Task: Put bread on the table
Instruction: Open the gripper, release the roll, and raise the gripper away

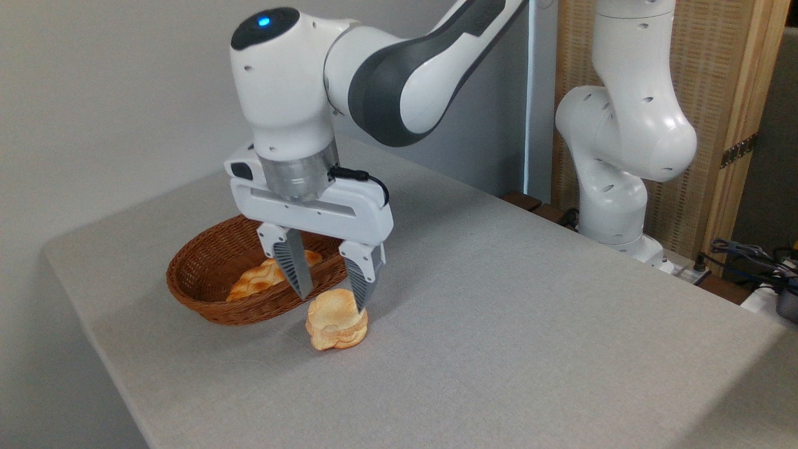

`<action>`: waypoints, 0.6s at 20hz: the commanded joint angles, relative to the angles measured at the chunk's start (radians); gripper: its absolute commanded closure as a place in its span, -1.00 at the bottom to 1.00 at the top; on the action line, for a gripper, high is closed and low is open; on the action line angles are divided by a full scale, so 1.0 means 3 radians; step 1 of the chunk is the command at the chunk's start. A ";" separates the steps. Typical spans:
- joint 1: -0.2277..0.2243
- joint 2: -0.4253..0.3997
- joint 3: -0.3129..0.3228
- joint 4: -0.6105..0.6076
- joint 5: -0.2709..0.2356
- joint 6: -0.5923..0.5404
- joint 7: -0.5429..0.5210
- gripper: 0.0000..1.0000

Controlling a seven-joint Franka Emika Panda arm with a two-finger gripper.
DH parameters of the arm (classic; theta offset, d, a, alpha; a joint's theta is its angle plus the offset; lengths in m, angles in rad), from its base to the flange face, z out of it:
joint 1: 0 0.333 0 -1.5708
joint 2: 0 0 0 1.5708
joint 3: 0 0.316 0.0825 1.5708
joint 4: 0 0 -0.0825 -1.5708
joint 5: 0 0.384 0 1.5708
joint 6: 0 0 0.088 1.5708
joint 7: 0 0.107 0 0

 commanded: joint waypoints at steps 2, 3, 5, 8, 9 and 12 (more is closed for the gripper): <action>-0.0024 -0.0056 0.0030 0.0252 0.0040 0.0001 0.0209 -1.00; -0.0024 -0.0061 0.0030 0.0298 0.0040 -0.0004 0.0372 -1.00; -0.0029 -0.0077 0.0030 0.0349 0.0040 0.0001 0.0644 -1.00; -0.0024 -0.0077 0.0051 0.0385 0.0075 -0.0024 0.1185 -1.00; -0.0029 -0.0077 0.0071 0.0385 0.0076 -0.0045 0.1253 -1.00; -0.0029 -0.0107 0.0102 0.0385 0.0076 -0.0117 0.1371 -1.00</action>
